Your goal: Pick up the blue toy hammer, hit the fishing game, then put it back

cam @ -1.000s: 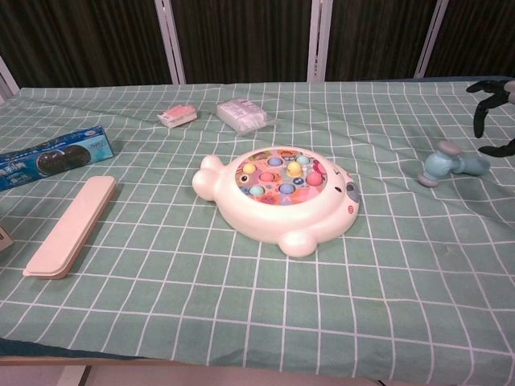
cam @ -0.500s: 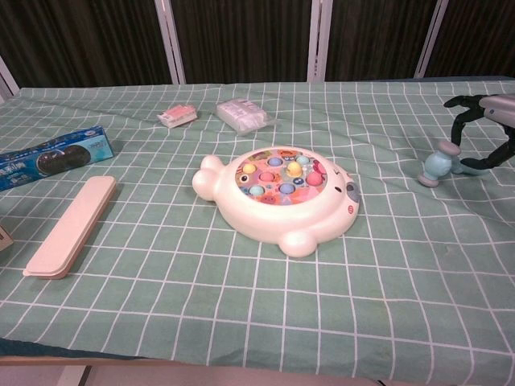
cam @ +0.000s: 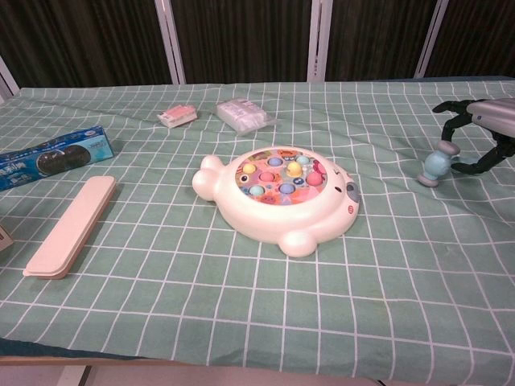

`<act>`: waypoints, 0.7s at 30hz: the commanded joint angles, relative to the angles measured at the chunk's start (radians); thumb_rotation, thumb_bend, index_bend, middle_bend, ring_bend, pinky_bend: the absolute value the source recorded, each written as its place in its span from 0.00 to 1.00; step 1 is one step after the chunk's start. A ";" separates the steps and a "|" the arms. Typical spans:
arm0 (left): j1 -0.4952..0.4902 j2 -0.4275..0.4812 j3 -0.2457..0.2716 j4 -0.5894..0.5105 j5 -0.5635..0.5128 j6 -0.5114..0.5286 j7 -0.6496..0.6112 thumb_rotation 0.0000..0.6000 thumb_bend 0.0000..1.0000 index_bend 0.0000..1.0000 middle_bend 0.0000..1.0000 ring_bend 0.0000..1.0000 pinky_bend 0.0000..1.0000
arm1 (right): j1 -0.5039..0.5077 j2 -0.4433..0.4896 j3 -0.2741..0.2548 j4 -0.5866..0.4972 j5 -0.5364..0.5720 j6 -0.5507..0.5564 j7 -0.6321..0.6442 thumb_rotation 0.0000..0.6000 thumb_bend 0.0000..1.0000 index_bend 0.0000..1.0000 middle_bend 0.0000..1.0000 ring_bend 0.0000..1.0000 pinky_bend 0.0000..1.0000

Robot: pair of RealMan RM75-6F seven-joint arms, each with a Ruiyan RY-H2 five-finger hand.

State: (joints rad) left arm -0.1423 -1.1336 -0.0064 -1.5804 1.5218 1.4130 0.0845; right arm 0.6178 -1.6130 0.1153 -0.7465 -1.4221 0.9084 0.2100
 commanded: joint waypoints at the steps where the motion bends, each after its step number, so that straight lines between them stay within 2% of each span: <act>1: 0.001 0.000 0.001 0.000 0.002 0.002 -0.001 1.00 0.41 0.00 0.04 0.02 0.04 | 0.002 0.000 -0.001 0.000 0.004 -0.007 -0.005 1.00 0.50 0.61 0.15 0.00 0.01; 21: 0.000 0.003 0.003 0.001 0.006 0.002 -0.009 1.00 0.42 0.00 0.04 0.02 0.04 | 0.008 -0.010 -0.002 0.006 0.024 -0.027 -0.030 1.00 0.51 0.62 0.15 0.00 0.02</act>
State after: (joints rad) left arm -0.1426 -1.1310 -0.0033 -1.5796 1.5283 1.4147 0.0753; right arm 0.6259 -1.6233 0.1128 -0.7407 -1.3984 0.8814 0.1799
